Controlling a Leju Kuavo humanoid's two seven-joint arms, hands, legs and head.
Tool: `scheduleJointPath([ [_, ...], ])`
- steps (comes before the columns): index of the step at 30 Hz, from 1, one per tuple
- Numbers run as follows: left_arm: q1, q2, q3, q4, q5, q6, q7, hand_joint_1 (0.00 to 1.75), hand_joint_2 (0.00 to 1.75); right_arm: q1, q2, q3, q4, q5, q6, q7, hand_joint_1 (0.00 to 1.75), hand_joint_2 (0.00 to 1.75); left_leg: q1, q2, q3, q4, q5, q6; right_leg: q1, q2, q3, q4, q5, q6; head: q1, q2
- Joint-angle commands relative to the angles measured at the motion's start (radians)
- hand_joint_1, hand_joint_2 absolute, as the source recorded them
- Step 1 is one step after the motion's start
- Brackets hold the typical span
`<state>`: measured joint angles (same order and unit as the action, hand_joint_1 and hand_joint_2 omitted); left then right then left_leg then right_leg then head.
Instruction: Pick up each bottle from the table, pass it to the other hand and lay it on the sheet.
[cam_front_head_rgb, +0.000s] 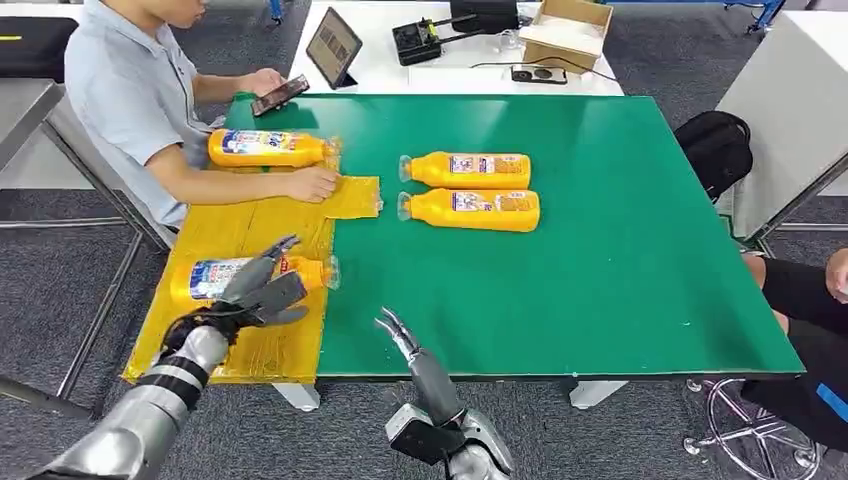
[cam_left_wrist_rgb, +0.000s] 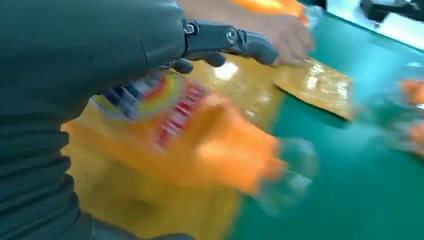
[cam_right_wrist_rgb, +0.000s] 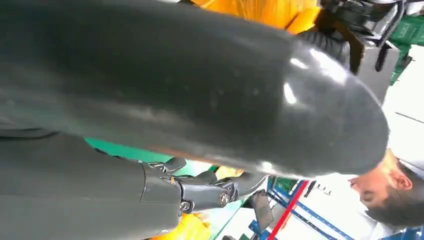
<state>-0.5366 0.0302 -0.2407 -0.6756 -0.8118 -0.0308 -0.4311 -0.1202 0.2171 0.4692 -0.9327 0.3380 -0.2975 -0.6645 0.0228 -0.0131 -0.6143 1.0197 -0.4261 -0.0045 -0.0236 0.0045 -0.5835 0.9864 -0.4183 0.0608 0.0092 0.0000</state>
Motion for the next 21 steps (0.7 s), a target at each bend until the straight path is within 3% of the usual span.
scheduleJointPath([
  [1, 0.071, -0.015, 0.017, -0.035, 0.059, -0.038, -0.01, 0.0, 1.75, -0.036, -0.032, 0.042, 0.064, -0.011, -0.009, -0.034, 0.0, 0.0, -0.001, 0.004, 0.003, -0.002, 0.0, 0.001, 0.0, 0.002, 0.001, -0.002, 0.001, -0.002, -0.001, 0.0],
  [13, 0.15, -0.037, 0.082, -0.391, 0.472, -0.069, -0.065, 0.0, 1.75, -0.043, -0.05, 0.062, 0.055, -0.049, -0.031, -0.034, 0.0, 0.0, 0.0, 0.003, -0.002, 0.0, 0.0, 0.001, 0.001, 0.0, -0.004, 0.0, 0.001, -0.001, 0.0, 0.0],
  [17, 0.209, -0.151, 0.185, -0.565, 0.678, 0.02, -0.068, 0.0, 1.75, 0.003, -0.092, 0.103, -0.131, -0.096, -0.12, -0.034, 0.0, 0.0, 0.0, 0.003, -0.006, 0.001, -0.001, 0.002, 0.001, -0.001, -0.006, 0.001, 0.0, -0.002, -0.001, 0.0],
  [19, 0.251, -0.16, 0.192, -0.633, 0.725, 0.085, -0.086, 0.0, 1.75, 0.025, -0.111, 0.111, -0.232, -0.12, -0.153, -0.034, 0.0, 0.0, 0.0, 0.002, -0.006, 0.001, -0.001, 0.002, 0.001, -0.001, -0.006, 0.001, -0.001, -0.002, -0.001, 0.0],
  [20, 0.28, -0.158, 0.205, -0.666, 0.775, 0.102, -0.086, 0.0, 1.75, 0.031, -0.115, 0.112, -0.276, -0.128, -0.165, -0.034, 0.0, 1.75, 0.0, 0.003, -0.006, 0.001, -0.001, 0.001, 0.001, 0.0, -0.008, 0.001, 0.0, -0.001, 0.0, 0.0],
  [21, 0.294, -0.152, 0.21, -0.68, 0.789, 0.102, -0.087, 0.0, 1.75, 0.032, -0.114, 0.109, -0.287, -0.127, -0.172, -0.034, 0.0, 1.75, -0.001, 0.005, -0.006, 0.001, -0.001, 0.001, 0.0, 0.002, -0.008, 0.001, 0.0, -0.001, 0.0, 0.0],
])
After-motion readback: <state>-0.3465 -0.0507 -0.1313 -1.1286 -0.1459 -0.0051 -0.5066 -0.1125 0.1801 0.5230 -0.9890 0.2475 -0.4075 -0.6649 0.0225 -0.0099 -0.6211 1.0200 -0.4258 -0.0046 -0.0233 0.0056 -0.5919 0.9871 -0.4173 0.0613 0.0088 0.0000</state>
